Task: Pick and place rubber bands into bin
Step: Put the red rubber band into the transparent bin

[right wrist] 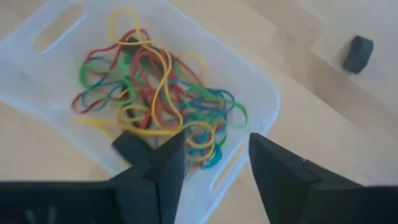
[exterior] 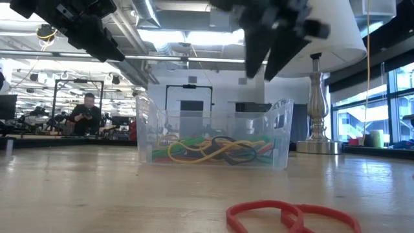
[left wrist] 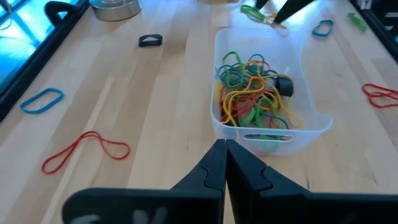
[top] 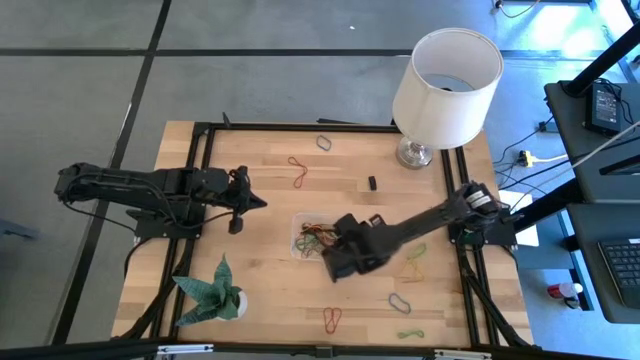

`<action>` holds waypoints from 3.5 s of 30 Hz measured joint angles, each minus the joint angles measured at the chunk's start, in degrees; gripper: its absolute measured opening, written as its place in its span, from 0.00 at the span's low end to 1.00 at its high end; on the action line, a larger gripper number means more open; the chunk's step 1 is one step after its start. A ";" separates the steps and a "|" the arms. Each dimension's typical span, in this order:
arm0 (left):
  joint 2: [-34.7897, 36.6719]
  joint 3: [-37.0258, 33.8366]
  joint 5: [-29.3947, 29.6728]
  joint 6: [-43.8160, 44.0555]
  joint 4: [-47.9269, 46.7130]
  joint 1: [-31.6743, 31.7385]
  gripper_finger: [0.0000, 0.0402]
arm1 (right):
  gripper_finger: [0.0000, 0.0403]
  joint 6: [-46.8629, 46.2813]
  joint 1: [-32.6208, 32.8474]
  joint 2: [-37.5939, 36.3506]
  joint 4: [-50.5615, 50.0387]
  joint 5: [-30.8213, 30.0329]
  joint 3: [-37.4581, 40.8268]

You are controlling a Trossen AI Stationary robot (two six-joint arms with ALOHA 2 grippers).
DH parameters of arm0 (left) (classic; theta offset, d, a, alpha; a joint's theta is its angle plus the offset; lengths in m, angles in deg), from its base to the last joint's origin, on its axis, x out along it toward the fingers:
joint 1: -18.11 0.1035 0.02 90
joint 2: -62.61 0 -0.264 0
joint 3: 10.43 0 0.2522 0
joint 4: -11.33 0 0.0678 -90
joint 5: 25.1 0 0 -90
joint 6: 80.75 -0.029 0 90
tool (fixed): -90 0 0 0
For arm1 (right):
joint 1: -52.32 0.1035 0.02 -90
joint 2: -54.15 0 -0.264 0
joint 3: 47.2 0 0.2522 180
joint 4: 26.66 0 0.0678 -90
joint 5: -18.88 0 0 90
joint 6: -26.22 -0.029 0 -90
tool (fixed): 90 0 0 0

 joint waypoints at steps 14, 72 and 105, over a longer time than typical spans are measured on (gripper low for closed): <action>-11.98 5.95 3.97 0.60 -1.36 0.07 0.09 | 0.16 -22.76 14.22 -18.89 9.07 -0.53 26.52; -70.15 36.23 5.48 22.48 -7.22 21.46 0.20 | 0.02 10.78 -1.21 -64.45 51.40 0.98 72.74; -50.07 47.72 26.25 45.72 -18.88 -19.94 0.01 | 0.04 18.50 -1.21 -64.45 50.20 2.10 72.74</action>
